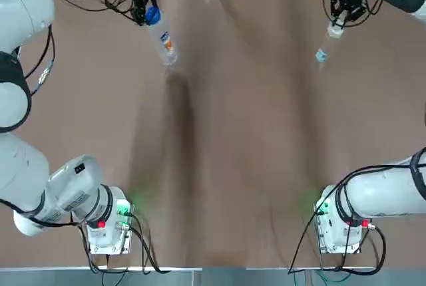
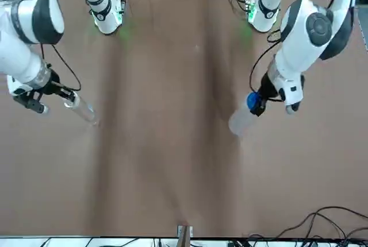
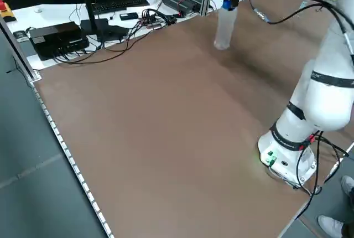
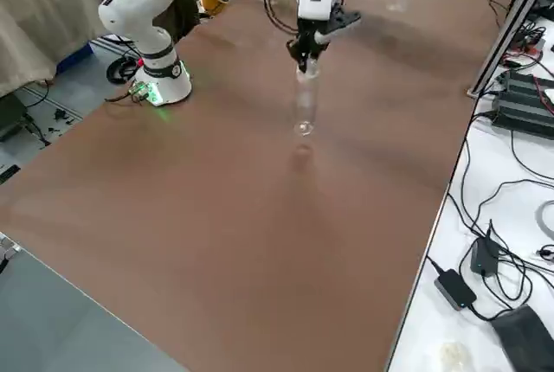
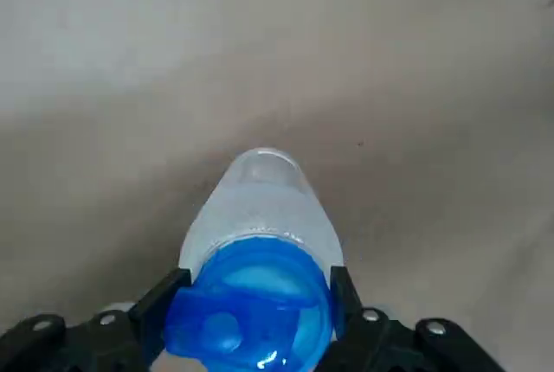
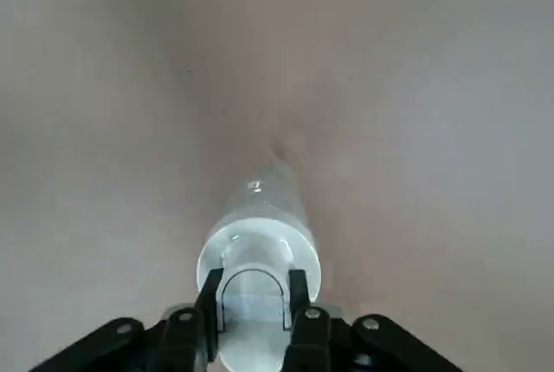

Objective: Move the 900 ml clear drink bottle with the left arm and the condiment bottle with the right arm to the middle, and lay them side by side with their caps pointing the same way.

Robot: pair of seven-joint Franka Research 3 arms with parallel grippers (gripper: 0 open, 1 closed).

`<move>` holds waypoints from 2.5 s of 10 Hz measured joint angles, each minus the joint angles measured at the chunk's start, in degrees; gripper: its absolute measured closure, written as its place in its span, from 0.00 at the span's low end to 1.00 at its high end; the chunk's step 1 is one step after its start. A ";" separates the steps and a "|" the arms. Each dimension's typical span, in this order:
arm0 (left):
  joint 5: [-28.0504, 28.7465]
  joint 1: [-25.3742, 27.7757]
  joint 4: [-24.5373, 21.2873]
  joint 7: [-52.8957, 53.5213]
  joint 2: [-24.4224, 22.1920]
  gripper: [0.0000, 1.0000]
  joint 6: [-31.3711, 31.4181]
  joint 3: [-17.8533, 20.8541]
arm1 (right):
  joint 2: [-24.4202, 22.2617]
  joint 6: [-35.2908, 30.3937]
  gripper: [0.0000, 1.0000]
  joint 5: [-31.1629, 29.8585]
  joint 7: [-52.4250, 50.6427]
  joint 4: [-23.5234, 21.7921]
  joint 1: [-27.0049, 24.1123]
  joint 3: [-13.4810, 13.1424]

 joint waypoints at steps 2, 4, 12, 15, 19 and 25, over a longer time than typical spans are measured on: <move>0.50 -3.07 1.65 -10.52 2.06 0.29 0.01 0.04 | -0.01 0.00 0.67 0.27 11.33 2.31 5.76 0.14; 3.24 -5.68 2.37 -18.10 3.48 0.29 -0.02 0.26 | 0.63 0.00 0.67 2.38 19.76 4.78 9.23 0.13; 8.60 -28.39 8.70 -29.99 11.84 0.29 -2.69 18.80 | 20.49 0.75 0.67 2.73 52.37 24.92 24.95 0.10; 8.64 -28.33 9.07 -29.99 11.93 0.15 -2.98 19.10 | 27.21 0.61 0.67 2.71 60.69 31.35 30.56 0.09; 8.77 -28.20 9.93 -29.96 11.94 0.00 -3.02 19.30 | 27.88 0.40 0.67 2.70 68.12 31.95 36.99 0.08; 9.10 -27.25 14.12 -12.44 11.68 0.00 -8.62 19.64 | 29.47 0.37 0.67 2.65 71.81 31.98 36.77 -1.11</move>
